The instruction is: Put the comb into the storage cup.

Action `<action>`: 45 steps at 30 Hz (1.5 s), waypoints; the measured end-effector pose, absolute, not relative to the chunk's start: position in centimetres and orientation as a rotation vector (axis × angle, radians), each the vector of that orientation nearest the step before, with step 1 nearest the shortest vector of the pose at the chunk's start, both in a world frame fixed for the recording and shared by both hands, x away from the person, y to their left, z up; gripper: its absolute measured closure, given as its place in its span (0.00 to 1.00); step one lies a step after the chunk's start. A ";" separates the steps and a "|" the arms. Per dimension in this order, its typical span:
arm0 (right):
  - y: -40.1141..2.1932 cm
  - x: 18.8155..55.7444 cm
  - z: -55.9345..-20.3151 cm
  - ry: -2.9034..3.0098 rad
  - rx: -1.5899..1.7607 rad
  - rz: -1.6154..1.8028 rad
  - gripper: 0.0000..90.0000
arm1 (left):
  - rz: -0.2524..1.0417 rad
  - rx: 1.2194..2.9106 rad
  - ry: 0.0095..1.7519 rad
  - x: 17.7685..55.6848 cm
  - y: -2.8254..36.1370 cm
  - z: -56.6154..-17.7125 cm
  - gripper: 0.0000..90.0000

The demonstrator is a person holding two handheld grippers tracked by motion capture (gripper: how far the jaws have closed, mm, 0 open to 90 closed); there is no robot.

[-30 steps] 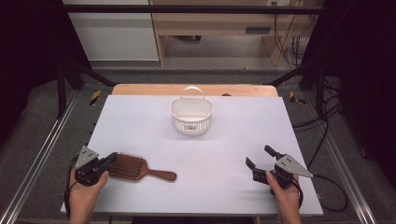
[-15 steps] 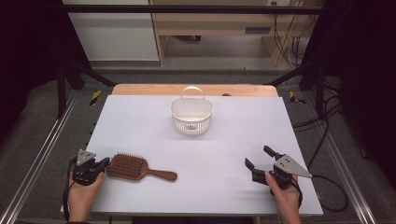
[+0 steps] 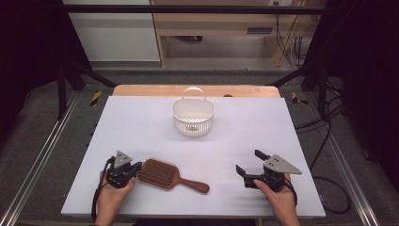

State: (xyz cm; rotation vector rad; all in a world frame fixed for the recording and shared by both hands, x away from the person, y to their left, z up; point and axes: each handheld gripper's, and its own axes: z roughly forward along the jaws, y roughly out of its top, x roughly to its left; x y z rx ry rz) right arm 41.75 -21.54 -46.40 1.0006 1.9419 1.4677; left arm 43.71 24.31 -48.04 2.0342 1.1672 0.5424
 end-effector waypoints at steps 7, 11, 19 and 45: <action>-19.5 41.7 -45.9 2.028 0.960 1.427 0.11 | 0.502 2.076 1.071 43.3 20.9 -48.1 1.00; -18.2 41.7 -45.6 2.087 0.936 1.393 0.11 | 0.492 2.103 1.018 42.9 19.2 -48.1 1.00; -16.2 42.2 -44.4 2.218 0.901 1.336 0.11 | 0.540 2.047 0.990 42.5 19.3 -48.0 1.00; -9.5 41.7 -44.6 2.675 0.701 0.974 0.14 | 0.871 1.547 1.093 40.1 28.5 -46.7 0.03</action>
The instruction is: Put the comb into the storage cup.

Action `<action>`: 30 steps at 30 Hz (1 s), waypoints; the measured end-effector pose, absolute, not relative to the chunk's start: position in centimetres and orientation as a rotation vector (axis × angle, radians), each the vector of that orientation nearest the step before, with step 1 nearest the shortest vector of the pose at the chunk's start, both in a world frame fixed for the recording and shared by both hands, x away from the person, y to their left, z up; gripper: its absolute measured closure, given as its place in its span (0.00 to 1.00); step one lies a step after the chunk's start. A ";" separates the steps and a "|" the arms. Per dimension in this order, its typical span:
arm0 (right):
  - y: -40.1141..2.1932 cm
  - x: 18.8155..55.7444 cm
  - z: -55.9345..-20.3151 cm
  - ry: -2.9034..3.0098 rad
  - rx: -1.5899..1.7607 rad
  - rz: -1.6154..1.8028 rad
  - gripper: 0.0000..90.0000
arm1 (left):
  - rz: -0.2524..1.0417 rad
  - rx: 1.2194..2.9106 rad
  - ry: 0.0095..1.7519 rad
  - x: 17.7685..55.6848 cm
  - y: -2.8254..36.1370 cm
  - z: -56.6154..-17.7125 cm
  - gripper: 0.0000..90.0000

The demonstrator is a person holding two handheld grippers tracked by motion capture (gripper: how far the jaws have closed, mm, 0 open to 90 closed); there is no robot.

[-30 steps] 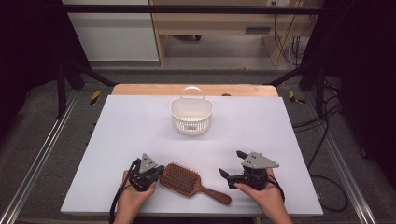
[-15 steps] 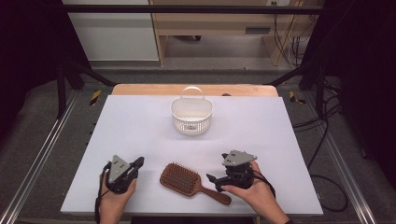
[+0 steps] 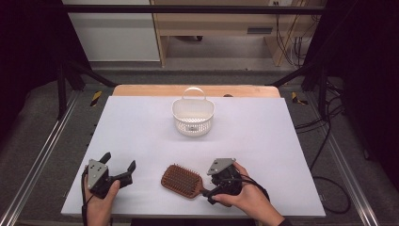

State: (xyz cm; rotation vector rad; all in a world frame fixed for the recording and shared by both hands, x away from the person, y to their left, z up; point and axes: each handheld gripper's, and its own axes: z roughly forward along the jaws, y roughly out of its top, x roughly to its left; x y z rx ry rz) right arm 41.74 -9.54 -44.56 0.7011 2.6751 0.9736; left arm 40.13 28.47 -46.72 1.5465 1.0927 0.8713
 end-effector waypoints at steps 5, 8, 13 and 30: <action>-8.7 41.8 -45.1 2.743 0.667 0.913 0.22 | 0.869 1.548 1.091 40.1 28.5 -46.7 0.03; -8.1 41.6 -45.5 2.779 0.655 0.861 0.30 | 0.865 1.553 1.088 40.1 28.5 -46.8 0.03; -7.5 41.3 -45.7 2.826 0.648 0.809 0.45 | 0.859 1.562 1.074 40.1 28.4 -46.8 0.03; -6.7 41.1 -45.6 2.865 0.592 0.676 0.68 | 0.847 1.578 1.050 40.1 28.0 -46.8 0.04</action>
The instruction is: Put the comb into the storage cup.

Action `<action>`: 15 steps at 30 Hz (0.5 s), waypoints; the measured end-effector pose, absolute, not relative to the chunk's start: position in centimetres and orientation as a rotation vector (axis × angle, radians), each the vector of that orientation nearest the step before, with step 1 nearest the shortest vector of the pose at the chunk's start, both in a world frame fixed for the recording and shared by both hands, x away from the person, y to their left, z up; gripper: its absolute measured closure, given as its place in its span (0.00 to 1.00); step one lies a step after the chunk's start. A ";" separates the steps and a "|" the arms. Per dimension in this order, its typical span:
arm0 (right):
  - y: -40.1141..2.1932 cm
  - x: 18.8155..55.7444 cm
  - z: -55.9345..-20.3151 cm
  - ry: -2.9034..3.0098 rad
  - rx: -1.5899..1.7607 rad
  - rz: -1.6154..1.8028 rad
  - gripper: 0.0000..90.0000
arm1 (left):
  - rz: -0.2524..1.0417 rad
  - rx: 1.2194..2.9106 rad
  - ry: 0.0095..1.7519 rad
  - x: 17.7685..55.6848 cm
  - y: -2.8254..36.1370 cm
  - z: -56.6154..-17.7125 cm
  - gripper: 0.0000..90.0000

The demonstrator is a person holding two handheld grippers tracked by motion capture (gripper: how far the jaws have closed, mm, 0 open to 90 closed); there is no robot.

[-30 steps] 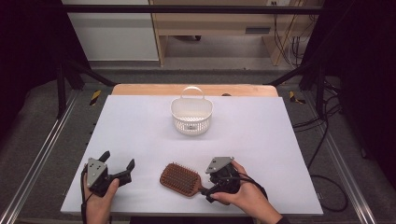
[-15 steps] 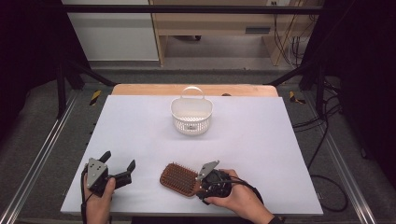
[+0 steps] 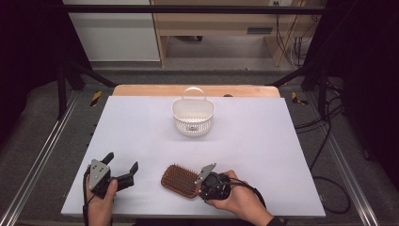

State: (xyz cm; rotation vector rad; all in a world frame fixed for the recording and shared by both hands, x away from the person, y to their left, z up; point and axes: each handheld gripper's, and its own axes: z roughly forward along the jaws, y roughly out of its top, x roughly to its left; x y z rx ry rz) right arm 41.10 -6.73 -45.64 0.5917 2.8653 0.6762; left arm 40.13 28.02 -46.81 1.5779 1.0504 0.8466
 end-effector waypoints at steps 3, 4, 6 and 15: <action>-6.7 41.2 -45.6 2.881 0.604 0.656 0.72 | 0.844 1.579 1.053 40.2 28.0 -46.9 0.04; -6.6 41.2 -45.6 2.887 0.610 0.648 0.73 | 0.842 1.578 1.056 40.2 28.0 -46.8 0.04; -6.4 41.2 -45.5 2.895 0.607 0.623 0.76 | 0.843 1.579 1.056 40.2 28.0 -46.8 0.04; -5.8 41.6 -45.2 2.931 0.588 0.556 0.81 | 0.841 1.584 1.041 40.1 27.7 -46.7 0.04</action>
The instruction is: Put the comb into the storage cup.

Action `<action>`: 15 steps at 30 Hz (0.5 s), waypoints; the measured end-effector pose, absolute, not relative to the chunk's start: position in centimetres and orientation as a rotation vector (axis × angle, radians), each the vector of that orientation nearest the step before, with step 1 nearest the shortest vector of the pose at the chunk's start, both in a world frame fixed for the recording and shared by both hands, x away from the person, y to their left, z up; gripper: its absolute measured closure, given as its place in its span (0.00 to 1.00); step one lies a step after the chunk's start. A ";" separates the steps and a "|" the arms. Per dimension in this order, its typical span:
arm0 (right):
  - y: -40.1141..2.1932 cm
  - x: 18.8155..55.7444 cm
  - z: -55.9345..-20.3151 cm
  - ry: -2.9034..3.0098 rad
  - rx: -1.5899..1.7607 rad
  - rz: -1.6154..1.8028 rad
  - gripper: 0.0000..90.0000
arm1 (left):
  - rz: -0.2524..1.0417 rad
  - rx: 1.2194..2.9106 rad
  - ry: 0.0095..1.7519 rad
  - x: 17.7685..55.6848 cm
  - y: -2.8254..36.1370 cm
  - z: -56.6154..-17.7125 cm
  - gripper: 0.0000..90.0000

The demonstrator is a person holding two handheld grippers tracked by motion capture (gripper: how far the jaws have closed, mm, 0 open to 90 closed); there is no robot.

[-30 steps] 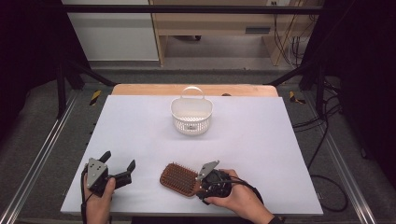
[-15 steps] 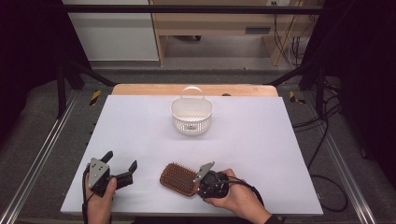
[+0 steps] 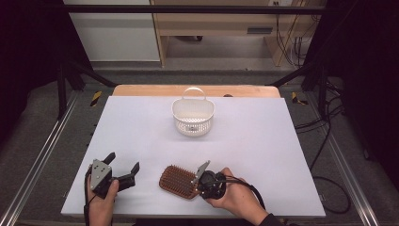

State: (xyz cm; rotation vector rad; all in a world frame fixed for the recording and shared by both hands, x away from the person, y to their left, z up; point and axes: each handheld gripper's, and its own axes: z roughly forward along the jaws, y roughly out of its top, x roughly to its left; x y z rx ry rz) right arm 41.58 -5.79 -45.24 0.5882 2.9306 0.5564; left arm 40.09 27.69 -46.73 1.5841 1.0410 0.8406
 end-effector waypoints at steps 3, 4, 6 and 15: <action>-5.9 41.5 -45.2 2.925 0.560 0.577 0.81 | 0.841 1.576 1.038 40.0 27.8 -46.6 0.04; -6.0 41.5 -45.2 2.918 0.558 0.594 0.81 | 0.832 1.570 1.041 40.1 27.8 -46.6 0.04; -6.4 41.7 -45.1 2.872 0.559 0.650 0.81 | 0.815 1.549 1.046 40.2 27.9 -46.6 0.04; -7.8 43.6 -44.7 2.681 0.623 0.881 0.81 | 0.679 1.538 0.951 40.0 26.4 -45.4 0.02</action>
